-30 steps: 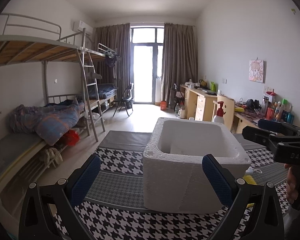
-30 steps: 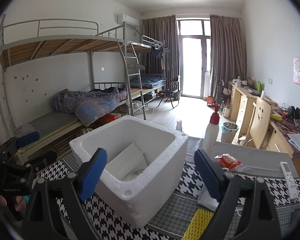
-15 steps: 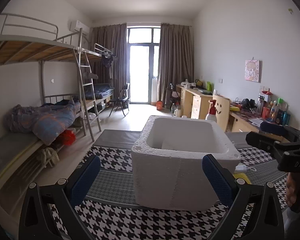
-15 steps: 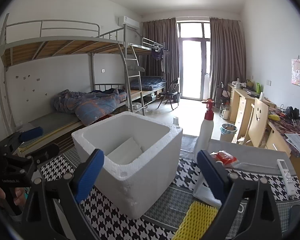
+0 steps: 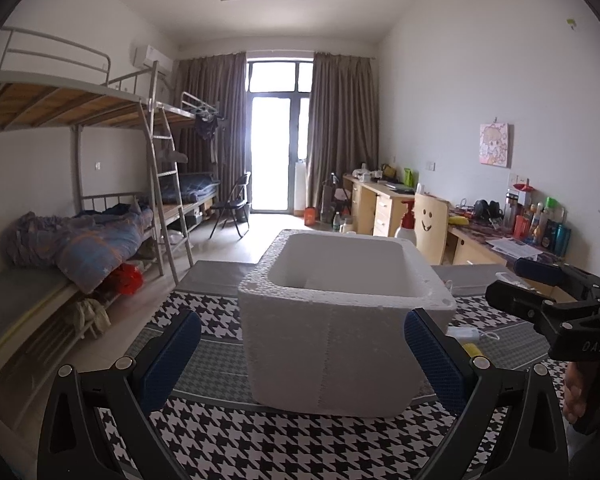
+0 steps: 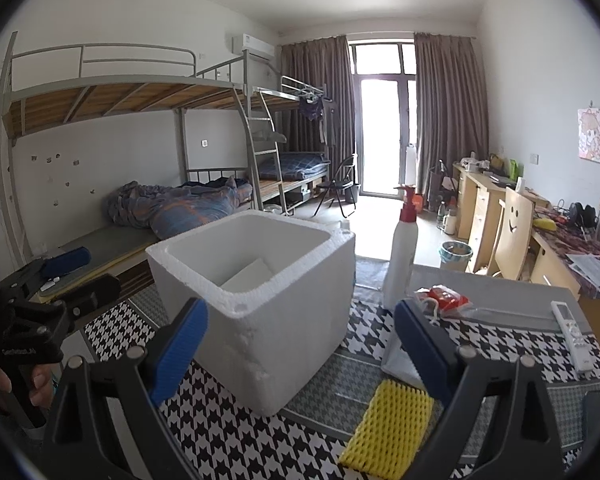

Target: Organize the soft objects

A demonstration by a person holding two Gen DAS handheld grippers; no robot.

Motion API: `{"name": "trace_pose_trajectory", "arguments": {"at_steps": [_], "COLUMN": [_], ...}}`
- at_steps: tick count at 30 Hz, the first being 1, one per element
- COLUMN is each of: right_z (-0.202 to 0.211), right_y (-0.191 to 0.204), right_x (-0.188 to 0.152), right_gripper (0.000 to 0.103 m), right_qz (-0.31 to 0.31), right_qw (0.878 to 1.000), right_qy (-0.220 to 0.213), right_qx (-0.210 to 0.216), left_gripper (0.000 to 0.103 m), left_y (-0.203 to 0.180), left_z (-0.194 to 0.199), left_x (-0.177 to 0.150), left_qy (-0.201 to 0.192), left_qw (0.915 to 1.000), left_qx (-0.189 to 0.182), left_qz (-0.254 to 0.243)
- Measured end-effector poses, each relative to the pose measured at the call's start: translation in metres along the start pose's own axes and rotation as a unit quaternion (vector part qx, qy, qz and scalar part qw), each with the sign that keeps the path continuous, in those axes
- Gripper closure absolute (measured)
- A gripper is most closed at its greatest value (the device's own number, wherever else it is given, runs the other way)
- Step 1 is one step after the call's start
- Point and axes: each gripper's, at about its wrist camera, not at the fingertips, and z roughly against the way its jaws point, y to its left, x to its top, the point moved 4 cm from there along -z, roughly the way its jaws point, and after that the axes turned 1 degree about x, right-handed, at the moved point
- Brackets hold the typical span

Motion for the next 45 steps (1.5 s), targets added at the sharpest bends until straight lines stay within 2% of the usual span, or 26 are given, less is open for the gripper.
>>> {"name": "trace_pose_trajectory", "arguments": {"at_steps": [21,45], "right_z": [0.021,0.049], "right_y": [-0.015,-0.048], "right_x": [-0.02,-0.034], "right_gripper": [0.007,0.007], "right_qz": [-0.01,-0.037], "right_qw": [1.0,0.996], "right_qy": [0.002,0.007], "right_qx": [-0.017,-0.075], "left_gripper": [0.001,0.001], "left_y": [-0.028,-0.076], "left_z": [0.002,0.001], "left_x": [-0.013,-0.019], "left_qy": [0.007,0.021], "left_qw": [0.9993,0.9932], "left_qx": [-0.037,-0.106], "left_qz": [-0.007,-0.041]}}
